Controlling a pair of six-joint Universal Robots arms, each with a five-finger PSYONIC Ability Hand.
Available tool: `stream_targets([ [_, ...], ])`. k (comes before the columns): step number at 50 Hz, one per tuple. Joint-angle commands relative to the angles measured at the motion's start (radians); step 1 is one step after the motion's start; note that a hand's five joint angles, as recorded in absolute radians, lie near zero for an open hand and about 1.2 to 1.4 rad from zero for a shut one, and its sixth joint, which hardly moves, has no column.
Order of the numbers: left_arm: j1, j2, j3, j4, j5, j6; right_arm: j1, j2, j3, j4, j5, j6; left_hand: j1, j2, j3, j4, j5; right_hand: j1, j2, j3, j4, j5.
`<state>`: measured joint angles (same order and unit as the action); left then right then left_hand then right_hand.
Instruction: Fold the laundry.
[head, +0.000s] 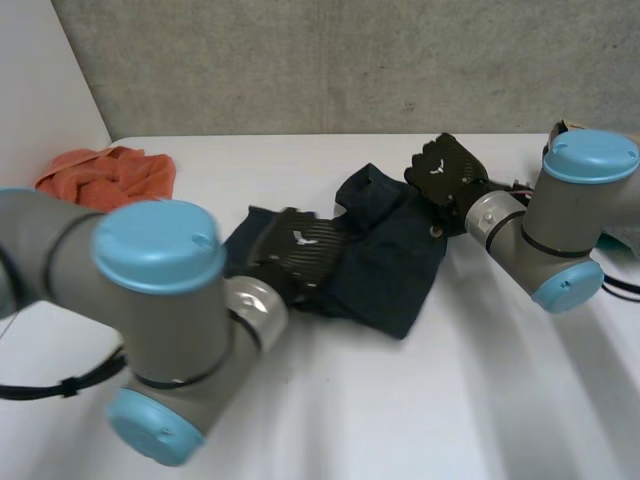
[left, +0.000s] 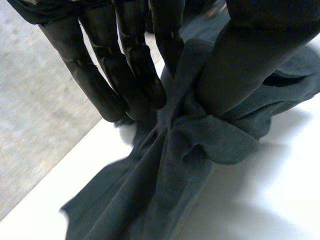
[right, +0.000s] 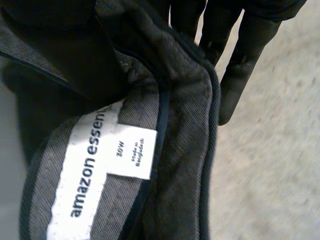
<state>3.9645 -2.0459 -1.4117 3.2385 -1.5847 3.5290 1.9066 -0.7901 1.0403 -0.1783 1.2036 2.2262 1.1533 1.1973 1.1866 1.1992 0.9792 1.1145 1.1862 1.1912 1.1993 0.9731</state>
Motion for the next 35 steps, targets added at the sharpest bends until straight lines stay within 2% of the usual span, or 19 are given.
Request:
stream_targets([
  [1,-0.165,-0.169,0.192,-0.02,-0.104,-0.102,-0.052,0.117,-0.078,-0.124,-0.111,-0.056,0.013,-0.031,-0.02,-0.033,0.012,-0.282,-0.354,-0.359,-0.367,-0.315],
  [4,-0.186,-0.204,0.238,-0.09,-0.196,-0.094,-0.066,0.111,-0.059,-0.113,-0.082,-0.034,-0.407,-0.451,-0.44,-0.453,-0.407,-0.94,-1.012,-1.017,-1.025,-0.973],
  [7,-0.192,-0.186,0.241,-0.144,-0.245,-0.081,-0.064,0.091,-0.022,-0.092,-0.038,0.018,-0.727,-0.771,-0.761,-0.773,-0.728,-0.94,-1.012,-1.017,-1.025,-0.973],
  [8,-0.191,-0.168,0.235,-0.166,-0.265,-0.075,-0.064,0.059,0.006,-0.067,-0.003,0.068,-0.9,-0.944,-0.933,-0.946,-0.9,-0.94,-1.012,-1.017,-1.025,-0.973],
  [9,-0.189,-0.154,0.231,-0.169,-0.268,-0.071,-0.061,0.031,0.02,-0.049,0.016,0.099,-0.931,-0.975,-0.964,-0.977,-0.931,-0.94,-1.012,-1.017,-1.025,-0.973],
  [15,-0.148,-0.008,0.154,-0.175,-0.261,-0.079,-0.058,-0.181,0.115,0.152,0.149,0.321,-0.979,-1.023,-1.012,-1.025,-0.979,-0.94,-1.012,-1.017,-1.025,-0.973],
  [19,-0.067,0.134,0.065,-0.183,-0.198,-0.088,-0.083,-0.326,0.181,0.334,0.223,0.467,-0.979,-1.023,-1.012,-1.025,-0.979,-0.94,-1.012,-1.017,-1.025,-0.973],
  [22,-0.012,0.179,0.024,-0.19,-0.155,-0.09,-0.1,-0.383,0.21,0.411,0.241,0.515,-0.979,-1.023,-1.012,-1.025,-0.979,-0.94,-1.012,-1.017,-1.025,-0.973],
  [23,0.033,0.194,-0.002,-0.197,-0.12,-0.084,-0.107,-0.421,0.228,0.449,0.251,0.53,-0.979,-1.023,-1.012,-1.025,-0.979,-0.94,-1.012,-1.017,-1.025,-0.973],
  [27,0.148,0.191,-0.061,-0.22,-0.029,-0.056,-0.142,-0.497,0.262,0.523,0.248,0.506,-0.978,-1.022,-1.012,-1.024,-0.979,-0.94,-1.012,-1.017,-1.025,-0.973],
  [28,0.192,0.181,-0.084,-0.224,0.004,-0.032,-0.153,-0.52,0.277,0.557,0.243,0.482,-0.914,-0.958,-0.947,-0.96,-0.915,-0.94,-1.012,-1.017,-1.025,-0.973],
  [32,0.296,0.127,-0.125,-0.22,0.075,0.052,-0.141,-0.557,0.355,0.699,0.187,0.382,-0.829,-0.873,-0.862,-0.875,-0.829,-0.94,-1.012,-1.017,-1.025,-0.973],
  [35,0.326,0.09,-0.136,-0.22,0.107,0.109,-0.118,-0.572,0.438,0.757,0.148,0.333,-0.796,-0.84,-0.829,-0.842,-0.797,-0.94,-1.012,-1.017,-1.025,-0.973],
])
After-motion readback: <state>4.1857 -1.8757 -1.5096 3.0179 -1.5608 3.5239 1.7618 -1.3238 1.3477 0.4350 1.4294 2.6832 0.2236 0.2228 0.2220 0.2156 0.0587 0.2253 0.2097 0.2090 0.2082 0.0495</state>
